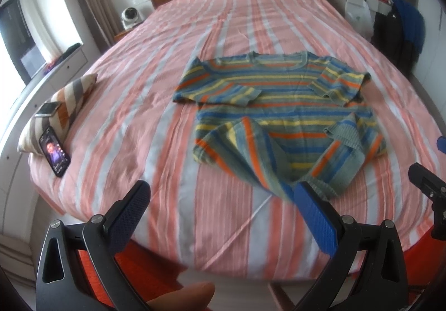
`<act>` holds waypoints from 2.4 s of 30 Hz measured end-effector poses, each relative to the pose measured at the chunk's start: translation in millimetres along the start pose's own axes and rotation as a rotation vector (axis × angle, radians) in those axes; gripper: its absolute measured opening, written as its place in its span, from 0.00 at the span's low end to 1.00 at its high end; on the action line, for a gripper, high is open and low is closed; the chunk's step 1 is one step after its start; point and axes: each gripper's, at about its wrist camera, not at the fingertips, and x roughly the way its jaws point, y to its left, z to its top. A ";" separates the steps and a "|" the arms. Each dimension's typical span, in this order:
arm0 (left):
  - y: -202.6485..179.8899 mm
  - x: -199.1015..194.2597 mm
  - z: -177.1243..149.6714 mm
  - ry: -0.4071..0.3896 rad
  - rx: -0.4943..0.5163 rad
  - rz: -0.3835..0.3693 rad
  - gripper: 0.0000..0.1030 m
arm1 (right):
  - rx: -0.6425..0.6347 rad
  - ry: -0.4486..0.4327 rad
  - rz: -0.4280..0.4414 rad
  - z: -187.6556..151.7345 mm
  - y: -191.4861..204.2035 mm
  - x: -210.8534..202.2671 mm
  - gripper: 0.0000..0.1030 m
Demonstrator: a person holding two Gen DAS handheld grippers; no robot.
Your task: Fold small clothes
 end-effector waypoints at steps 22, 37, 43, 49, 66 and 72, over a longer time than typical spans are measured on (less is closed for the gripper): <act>-1.6 0.7 -1.7 -0.001 0.005 0.010 1.00 | 0.005 -0.034 -0.006 0.6 -1.4 -3.3 1.00; -2.1 0.7 -1.1 -0.001 0.006 0.011 1.00 | -0.011 0.001 -0.007 -1.2 1.2 0.7 1.00; -2.4 0.7 -0.9 0.001 0.006 0.011 1.00 | -0.015 0.003 -0.009 -1.7 2.4 1.5 1.00; -2.6 1.2 -1.8 0.001 0.005 0.011 1.00 | -0.014 0.003 -0.009 -1.7 2.4 1.5 1.00; -4.1 1.0 -0.8 0.002 0.004 0.011 1.00 | -0.022 0.007 -0.025 -4.5 2.8 4.1 1.00; -4.2 1.0 -0.4 0.002 0.005 0.011 1.00 | -0.023 0.009 -0.024 -4.6 2.3 4.6 1.00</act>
